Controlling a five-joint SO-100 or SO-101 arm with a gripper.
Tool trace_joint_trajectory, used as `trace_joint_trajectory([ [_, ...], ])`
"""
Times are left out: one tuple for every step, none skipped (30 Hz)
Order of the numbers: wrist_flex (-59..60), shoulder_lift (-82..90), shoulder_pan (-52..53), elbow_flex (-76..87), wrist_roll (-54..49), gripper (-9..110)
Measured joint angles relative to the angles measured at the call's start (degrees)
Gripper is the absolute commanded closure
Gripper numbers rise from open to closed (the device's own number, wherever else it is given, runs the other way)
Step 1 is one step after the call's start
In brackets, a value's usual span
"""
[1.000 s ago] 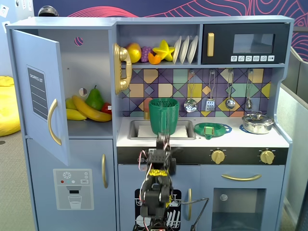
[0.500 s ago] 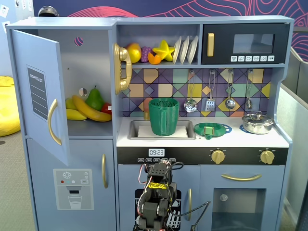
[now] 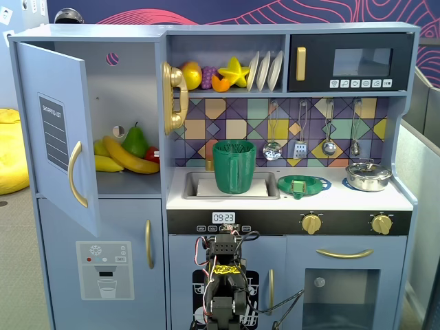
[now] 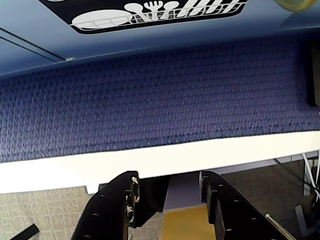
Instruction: Pick up the green pineapple from the left cabinet and place it in the green recipient
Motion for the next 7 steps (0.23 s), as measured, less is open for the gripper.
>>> trace_joint_trajectory([
  [0.0,0.2,0.0,0.0,0.0,95],
  [0.0,0.2,-0.1,0.0,0.0,95],
  [0.0,0.2,-0.5,0.0,0.0,95],
  [0.0,0.2,-0.9,0.0,0.0,95],
  [0.0,0.2,-1.1,0.0,0.0,95],
  [0.0,0.2,-1.2,0.0,0.0,95],
  [0.0,0.2,-1.2,0.0,0.0,95],
])
